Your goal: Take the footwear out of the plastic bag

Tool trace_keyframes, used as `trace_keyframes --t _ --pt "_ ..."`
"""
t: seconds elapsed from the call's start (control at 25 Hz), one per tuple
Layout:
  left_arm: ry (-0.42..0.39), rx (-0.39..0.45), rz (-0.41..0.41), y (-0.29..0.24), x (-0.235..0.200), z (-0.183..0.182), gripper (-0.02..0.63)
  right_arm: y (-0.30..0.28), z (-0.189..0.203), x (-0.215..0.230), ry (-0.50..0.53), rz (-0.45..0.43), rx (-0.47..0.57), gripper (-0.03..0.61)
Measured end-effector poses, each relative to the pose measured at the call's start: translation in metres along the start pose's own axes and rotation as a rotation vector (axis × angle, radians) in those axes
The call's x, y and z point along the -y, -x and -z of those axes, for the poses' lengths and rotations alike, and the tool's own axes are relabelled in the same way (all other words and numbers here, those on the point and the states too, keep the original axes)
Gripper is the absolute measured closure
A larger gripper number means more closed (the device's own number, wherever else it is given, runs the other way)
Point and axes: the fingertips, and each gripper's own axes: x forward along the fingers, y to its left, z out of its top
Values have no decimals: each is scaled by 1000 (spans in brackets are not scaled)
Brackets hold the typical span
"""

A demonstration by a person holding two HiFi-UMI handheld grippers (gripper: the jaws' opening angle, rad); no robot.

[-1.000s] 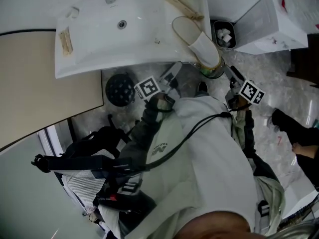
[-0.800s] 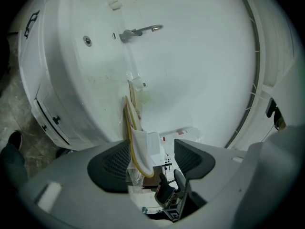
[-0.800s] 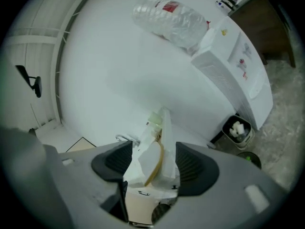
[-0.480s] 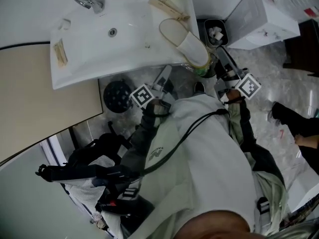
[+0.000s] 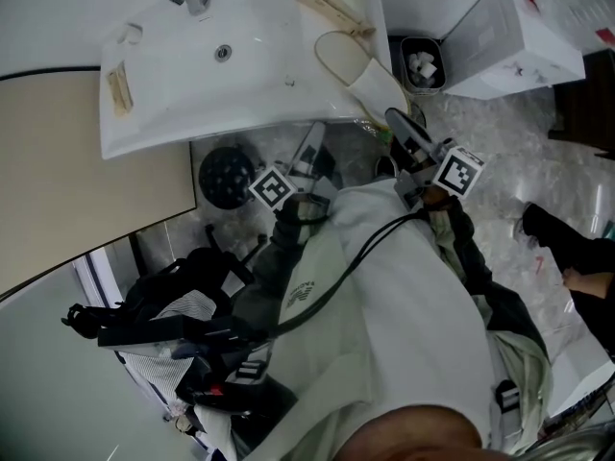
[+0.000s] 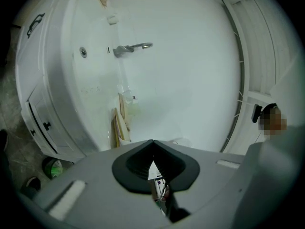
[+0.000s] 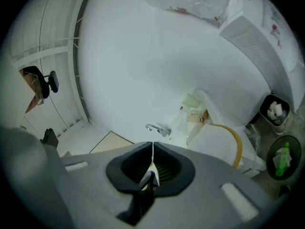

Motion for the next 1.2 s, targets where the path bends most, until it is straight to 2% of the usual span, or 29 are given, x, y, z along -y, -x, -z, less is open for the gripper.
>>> trace_keyframes --t 0.2,0.32,0.44,0.64,0.8,1.2 --pt "40 18 -23 4 -8 2 607 1 45 0 38 6 -207 558" --pt "53 30 -28 6 -10 3 607 0 58 -7 52 -33 -277 558" --pt "52 27 -25 5 -10 4 607 0 57 -9 46 -46 -272 558" --pt "54 30 -39 7 -14 3 607 0 54 -3 61 -17 -263 558" --pt "66 31 -44 8 -14 4 607 1 50 2 101 31 -248 558" --pt "74 11 -63 7 -19 15 607 19 30 24 113 140 -152 561"
